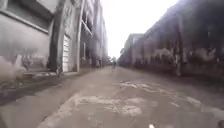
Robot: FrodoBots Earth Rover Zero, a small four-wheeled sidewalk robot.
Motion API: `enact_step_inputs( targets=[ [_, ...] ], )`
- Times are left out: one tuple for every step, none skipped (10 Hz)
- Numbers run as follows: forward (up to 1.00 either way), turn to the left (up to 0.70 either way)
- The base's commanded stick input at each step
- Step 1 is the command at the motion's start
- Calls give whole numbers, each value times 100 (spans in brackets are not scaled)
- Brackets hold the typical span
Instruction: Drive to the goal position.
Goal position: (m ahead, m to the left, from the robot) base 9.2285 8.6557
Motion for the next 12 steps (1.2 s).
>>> enact_step_inputs(
  targets=[
    [70,0],
    [70,0],
    [70,0],
    [70,0],
    [70,0],
    [70,0],
    [70,0],
    [70,0],
    [70,0],
    [70,0],
    [70,-7],
    [70,-18]
  ],
)
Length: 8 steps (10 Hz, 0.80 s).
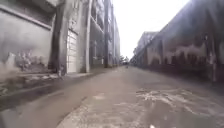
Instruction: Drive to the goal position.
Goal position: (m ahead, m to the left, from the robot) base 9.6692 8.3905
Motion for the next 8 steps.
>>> enact_step_inputs(
  targets=[
    [70,-32],
    [70,0],
    [70,0],
    [70,0],
    [70,0],
    [70,0],
    [70,0],
    [70,0]
  ],
)
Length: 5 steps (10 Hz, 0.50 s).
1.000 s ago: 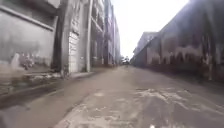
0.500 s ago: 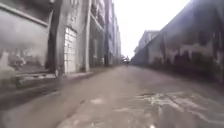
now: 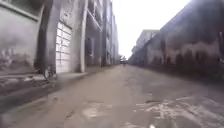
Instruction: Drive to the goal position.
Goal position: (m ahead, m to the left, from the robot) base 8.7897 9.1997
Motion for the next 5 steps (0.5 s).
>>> enact_step_inputs(
  targets=[
    [70,0],
    [70,0],
    [70,0],
    [70,0],
    [70,0]
  ],
)
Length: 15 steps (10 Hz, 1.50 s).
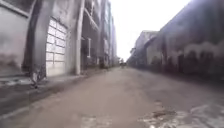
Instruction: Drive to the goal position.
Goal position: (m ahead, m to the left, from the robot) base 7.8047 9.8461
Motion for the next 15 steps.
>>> enact_step_inputs(
  targets=[
    [70,0],
    [70,0],
    [70,0],
    [70,0],
    [70,0],
    [70,0],
    [70,0],
    [70,0],
    [70,0],
    [70,0],
    [70,-2],
    [70,-9],
    [70,-15],
    [70,0],
    [70,0]
  ],
)
